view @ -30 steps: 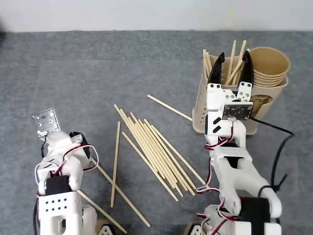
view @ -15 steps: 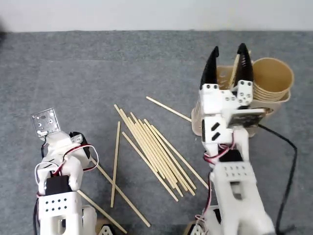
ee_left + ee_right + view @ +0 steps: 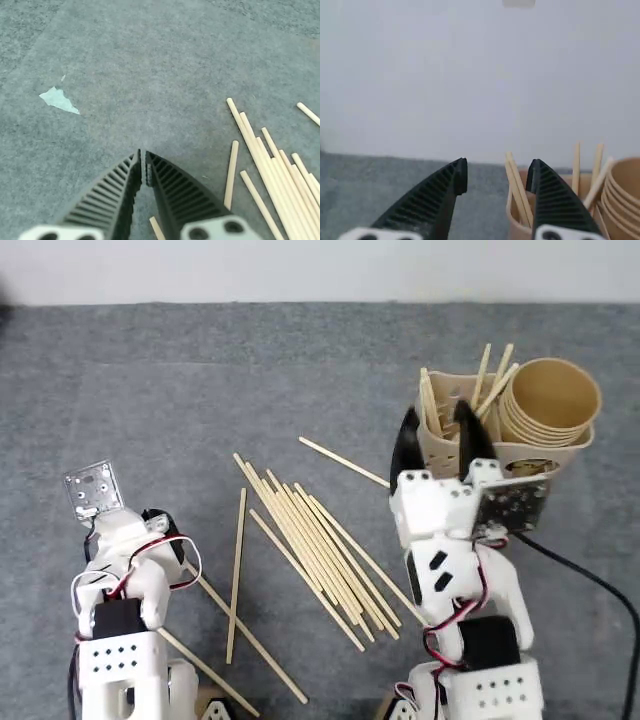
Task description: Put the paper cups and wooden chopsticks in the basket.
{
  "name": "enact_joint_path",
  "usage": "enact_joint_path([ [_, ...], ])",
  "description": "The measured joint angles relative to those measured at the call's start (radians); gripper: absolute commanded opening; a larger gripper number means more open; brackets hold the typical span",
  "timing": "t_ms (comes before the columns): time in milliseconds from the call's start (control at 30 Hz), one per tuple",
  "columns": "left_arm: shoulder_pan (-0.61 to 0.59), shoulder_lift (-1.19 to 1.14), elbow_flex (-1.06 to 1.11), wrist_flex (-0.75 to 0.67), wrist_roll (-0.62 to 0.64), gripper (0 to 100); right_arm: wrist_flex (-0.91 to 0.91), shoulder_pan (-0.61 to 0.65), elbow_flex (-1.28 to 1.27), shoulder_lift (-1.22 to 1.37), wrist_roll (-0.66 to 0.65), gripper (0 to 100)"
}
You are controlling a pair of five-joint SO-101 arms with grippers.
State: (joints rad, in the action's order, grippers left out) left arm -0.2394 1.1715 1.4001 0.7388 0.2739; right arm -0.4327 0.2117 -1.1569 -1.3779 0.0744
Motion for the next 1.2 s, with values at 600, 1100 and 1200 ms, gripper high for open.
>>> enact_joint_path([
  [600,0.157,0.000,-0.186,0.252,-0.166,2,-0.615,-0.002,0.000,-0.012,0.000,20.4],
  [1100,0.233,-0.486,-0.578,0.351,-0.275,2,-0.655,-0.272,-0.002,-0.012,0.000,20.4],
  [1200,0.250,-0.717,-0.717,0.370,-0.292,2,-0.657,-0.290,-0.003,-0.012,0.000,20.4],
])
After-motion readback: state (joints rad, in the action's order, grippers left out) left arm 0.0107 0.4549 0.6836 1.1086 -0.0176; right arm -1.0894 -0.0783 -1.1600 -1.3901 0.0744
